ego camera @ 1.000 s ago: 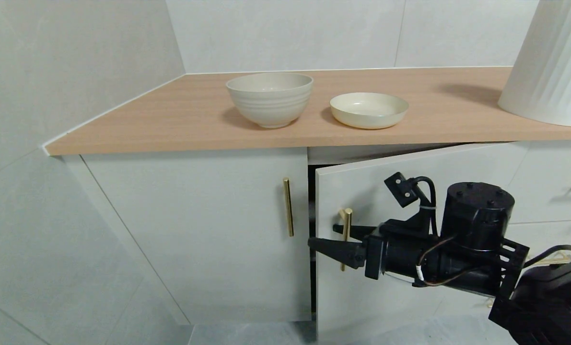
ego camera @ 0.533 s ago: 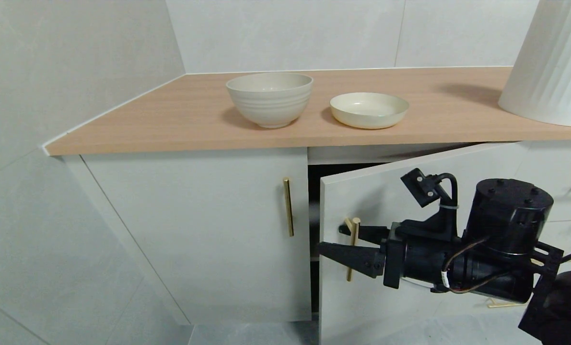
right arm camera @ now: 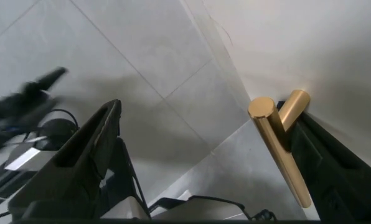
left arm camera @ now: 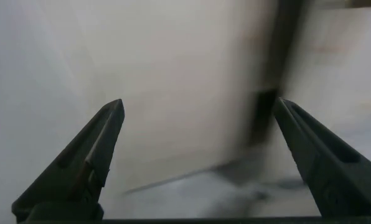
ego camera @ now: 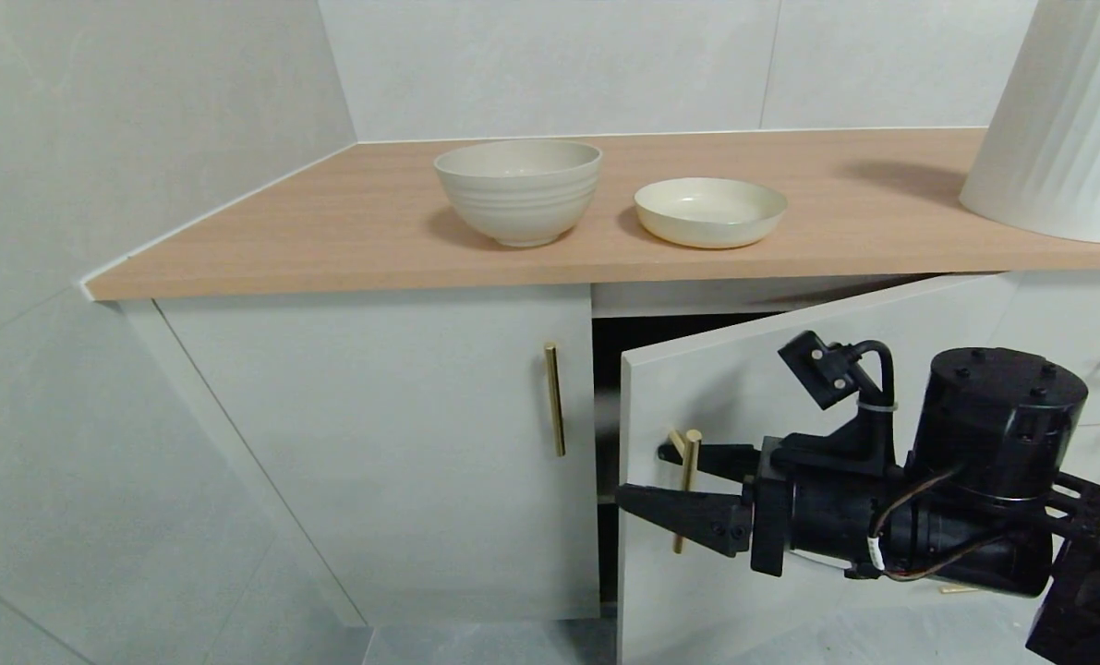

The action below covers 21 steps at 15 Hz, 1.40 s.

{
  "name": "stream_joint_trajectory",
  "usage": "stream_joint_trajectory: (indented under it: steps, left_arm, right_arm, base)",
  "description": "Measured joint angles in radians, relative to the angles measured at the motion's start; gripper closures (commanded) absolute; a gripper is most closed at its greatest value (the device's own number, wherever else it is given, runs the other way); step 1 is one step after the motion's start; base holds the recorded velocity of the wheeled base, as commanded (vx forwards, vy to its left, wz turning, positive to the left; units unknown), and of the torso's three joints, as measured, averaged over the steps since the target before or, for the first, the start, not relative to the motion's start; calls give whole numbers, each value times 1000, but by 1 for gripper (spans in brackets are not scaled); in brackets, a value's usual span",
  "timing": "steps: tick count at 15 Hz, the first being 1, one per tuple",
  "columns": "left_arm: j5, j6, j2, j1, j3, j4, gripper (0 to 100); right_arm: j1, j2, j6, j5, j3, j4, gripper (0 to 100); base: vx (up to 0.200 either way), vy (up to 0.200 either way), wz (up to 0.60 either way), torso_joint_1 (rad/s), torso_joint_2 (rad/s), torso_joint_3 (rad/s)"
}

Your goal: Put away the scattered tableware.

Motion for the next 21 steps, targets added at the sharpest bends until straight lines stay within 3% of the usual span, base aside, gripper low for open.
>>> stream_joint_trajectory:
  steps: [2, 6, 9, 12, 13, 16, 19, 21]
  left_arm:
    - [-136, -3, 61, -2, -117, 82, 0]
    - [-310, -3, 319, -3, -335, 122, 0]
    - [-367, -3, 552, -7, -465, 109, 0]
    - [-387, -5, 758, -25, -508, 51, 0]
    - [-389, -5, 800, -27, -493, 34, 100]
    - [-389, -14, 900, -57, -450, -25, 100]
    - [-389, -75, 961, -90, -446, -59, 100]
    - [-389, -192, 992, -138, -452, -119, 100]
  right_arm:
    - [4, 0, -15, 0, 2, 0, 0]
    - [14, 0, -19, -1, 6, -3, 0]
    - [14, 3, -19, -1, 7, -6, 0]
    - [15, 4, -19, 1, 8, -6, 0]
    - [15, 5, -19, 1, 7, -6, 0]
    - [15, 8, -19, 1, 7, -7, 0]
    - [15, 10, -19, 2, 7, -7, 0]
    - [15, 10, -19, 2, 7, -7, 0]
  base:
    - [0, 0, 0, 0, 0, 0]
    - [0, 0, 0, 0, 0, 0]
    - [0, 0, 0, 0, 0, 0]
    - [0, 0, 0, 0, 0, 0]
    - [0, 0, 0, 0, 0, 0]
    - [0, 0, 0, 0, 0, 0]
    - [0, 0, 0, 0, 0, 0]
    - [0, 0, 0, 0, 0, 0]
